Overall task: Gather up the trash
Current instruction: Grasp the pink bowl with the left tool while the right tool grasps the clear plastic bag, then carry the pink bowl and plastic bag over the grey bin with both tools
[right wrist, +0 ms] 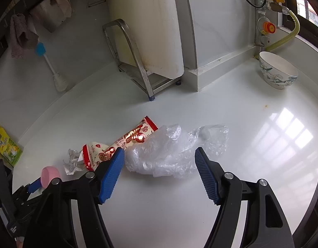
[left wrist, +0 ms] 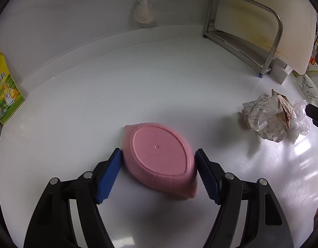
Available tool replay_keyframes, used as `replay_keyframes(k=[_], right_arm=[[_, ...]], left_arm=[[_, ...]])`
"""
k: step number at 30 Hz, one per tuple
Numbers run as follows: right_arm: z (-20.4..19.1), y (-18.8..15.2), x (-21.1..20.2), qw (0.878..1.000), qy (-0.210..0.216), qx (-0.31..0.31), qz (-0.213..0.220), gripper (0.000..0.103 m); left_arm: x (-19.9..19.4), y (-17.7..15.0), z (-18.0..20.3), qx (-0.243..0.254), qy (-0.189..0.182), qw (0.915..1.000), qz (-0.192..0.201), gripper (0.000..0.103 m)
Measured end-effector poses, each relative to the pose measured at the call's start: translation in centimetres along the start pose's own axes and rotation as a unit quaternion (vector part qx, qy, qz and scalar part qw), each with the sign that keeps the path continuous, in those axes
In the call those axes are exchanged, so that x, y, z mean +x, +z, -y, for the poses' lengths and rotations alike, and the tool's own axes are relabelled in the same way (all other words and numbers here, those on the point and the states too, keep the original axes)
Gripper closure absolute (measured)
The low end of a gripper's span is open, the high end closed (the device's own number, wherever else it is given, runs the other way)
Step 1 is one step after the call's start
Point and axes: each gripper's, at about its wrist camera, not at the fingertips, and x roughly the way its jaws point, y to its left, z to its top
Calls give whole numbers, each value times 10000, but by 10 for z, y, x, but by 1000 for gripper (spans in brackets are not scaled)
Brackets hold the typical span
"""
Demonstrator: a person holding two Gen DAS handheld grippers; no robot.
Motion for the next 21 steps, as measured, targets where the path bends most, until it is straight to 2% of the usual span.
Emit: replay_keyframes(k=[5,10,18,21], right_arm=[[-11,6,20,9993,-352,-128,-28,36],[-12,-1,33,9995,-282,-52,-109,48],[-14,-8,23,9999,111,15,-78,90],[-14,-11,15,9997,190,109,-59,92]], left_arm=[[0,0,-1,74,-70,9999,6,33],[-1,-2,-2,122,-127,9998,11,33],[-5,-7,-5,125,-233,9997,-5,33],[-7,-9,-7,90,-291,9995,-38,33]])
